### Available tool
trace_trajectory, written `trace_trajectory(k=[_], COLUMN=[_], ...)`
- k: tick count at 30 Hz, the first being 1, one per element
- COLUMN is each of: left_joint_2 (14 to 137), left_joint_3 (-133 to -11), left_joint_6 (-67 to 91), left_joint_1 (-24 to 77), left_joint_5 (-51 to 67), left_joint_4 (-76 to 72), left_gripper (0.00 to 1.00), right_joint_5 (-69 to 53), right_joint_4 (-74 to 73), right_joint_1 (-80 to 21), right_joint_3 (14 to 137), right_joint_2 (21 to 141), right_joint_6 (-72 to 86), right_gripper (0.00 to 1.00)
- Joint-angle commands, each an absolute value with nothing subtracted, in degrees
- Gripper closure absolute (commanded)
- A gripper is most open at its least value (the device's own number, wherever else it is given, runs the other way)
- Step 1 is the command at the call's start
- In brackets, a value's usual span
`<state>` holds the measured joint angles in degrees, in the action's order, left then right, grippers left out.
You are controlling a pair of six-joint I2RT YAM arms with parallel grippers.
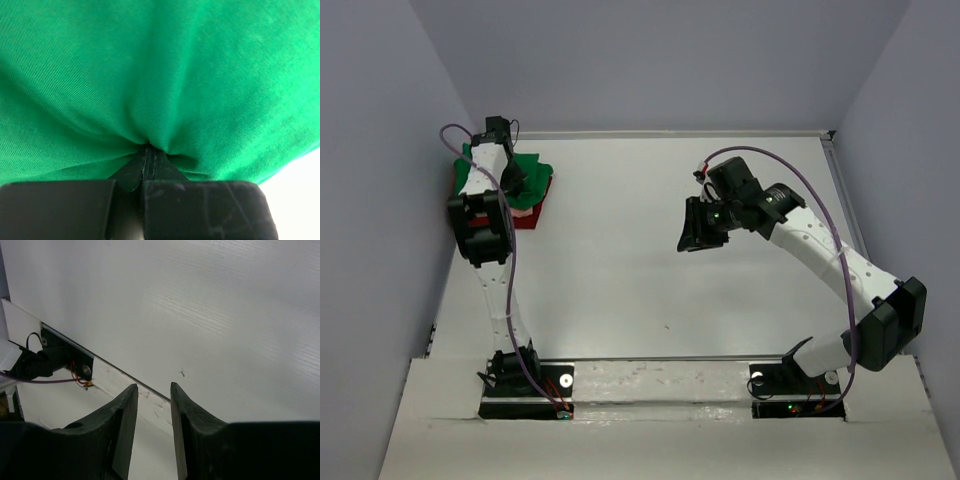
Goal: Fold and stack the t-shirts
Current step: Put the neatly folded tshirt into the corner of the board with the left arm
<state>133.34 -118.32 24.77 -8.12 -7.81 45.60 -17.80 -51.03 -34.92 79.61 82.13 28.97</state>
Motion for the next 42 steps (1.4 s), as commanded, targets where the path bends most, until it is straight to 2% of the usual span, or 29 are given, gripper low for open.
trace_trajectory(k=[1, 6, 14, 21, 26, 28, 29, 30, 31, 33, 34, 35, 36, 39, 42], left_joint_2=[140.44, 144.66, 144.23, 137.75, 127.73, 125.96, 124.56, 123.85, 123.23, 121.38, 120.94, 120.5, 119.98, 119.79, 119.62], left_joint_3=[-121.54, -129.71, -129.47, -119.73, -110.23, -108.72, -108.11, -108.11, -107.84, -107.41, -107.4, -107.58, -108.01, -109.16, -110.91], left_joint_6=[23.65, 22.5, 22.15, 23.73, 25.92, 26.54, 26.72, 26.72, 27.07, 27.25, 27.59, 27.68, 27.6, 27.51, 27.33], left_joint_1=[-8.0, -8.0, -8.0, -8.0, -8.09, -8.0, -8.0, -8.0, -8.0, -8.0, -8.0, -8.0, -8.0, -8.0, -7.91], left_joint_5=[-3.6, -2.02, -0.88, -5.61, -8.96, -9.93, -10.45, -10.63, -11.16, -11.95, -12.3, -12.83, -13.18, -13.36, -12.75], left_joint_4=[44.82, 47.81, 46.58, 44.04, 39.21, 38.58, 38.06, 37.97, 37.97, 37.27, 37.09, 37.0, 36.83, 37.0, 37.96], left_gripper=[1.0, 1.0, 1.0, 1.0, 0.92, 0.86, 0.79, 0.79, 0.64, 0.5, 0.37, 0.31, 0.2, 0.1, 0.07], right_joint_5=[-16.7, -17.22, -17.49, -18.37, -18.81, -19.33, -19.34, -19.51, -19.77, -19.69, -19.77, -19.69, -19.77, -19.69, -19.95], right_joint_4=[-51.59, -51.68, -51.5, -50.19, -49.66, -49.04, -48.96, -48.78, -48.69, -48.34, -48.34, -48.25, -48.08, -47.64, -47.38], right_joint_1=[-34.8, -34.8, -34.8, -34.8, -34.8, -34.8, -34.8, -34.8, -34.8, -34.8, -34.8, -34.8, -34.8, -34.8, -34.8], right_joint_3=[82.71, 83.14, 82.36, 81.13, 80.69, 80.33, 80.16, 80.07, 79.81, 79.28, 79.1, 79.01, 78.58, 78.05, 77.0], right_joint_2=[82.44, 83.14, 84.02, 84.81, 84.99, 85.08, 85.17, 85.25, 85.25, 85.08, 85.08, 84.9, 84.82, 84.55, 84.29], right_joint_6=[29.27, 29.09, 29.09, 29.0, 29.09, 29.0, 29.09, 29.09, 29.09, 29.09, 29.09, 29.09, 29.0, 28.92, 29.18], right_gripper=[0.62, 0.62, 0.62, 0.62, 0.62, 0.62, 0.62, 0.62, 0.62, 0.62, 0.62, 0.62, 0.62, 0.62, 0.62])
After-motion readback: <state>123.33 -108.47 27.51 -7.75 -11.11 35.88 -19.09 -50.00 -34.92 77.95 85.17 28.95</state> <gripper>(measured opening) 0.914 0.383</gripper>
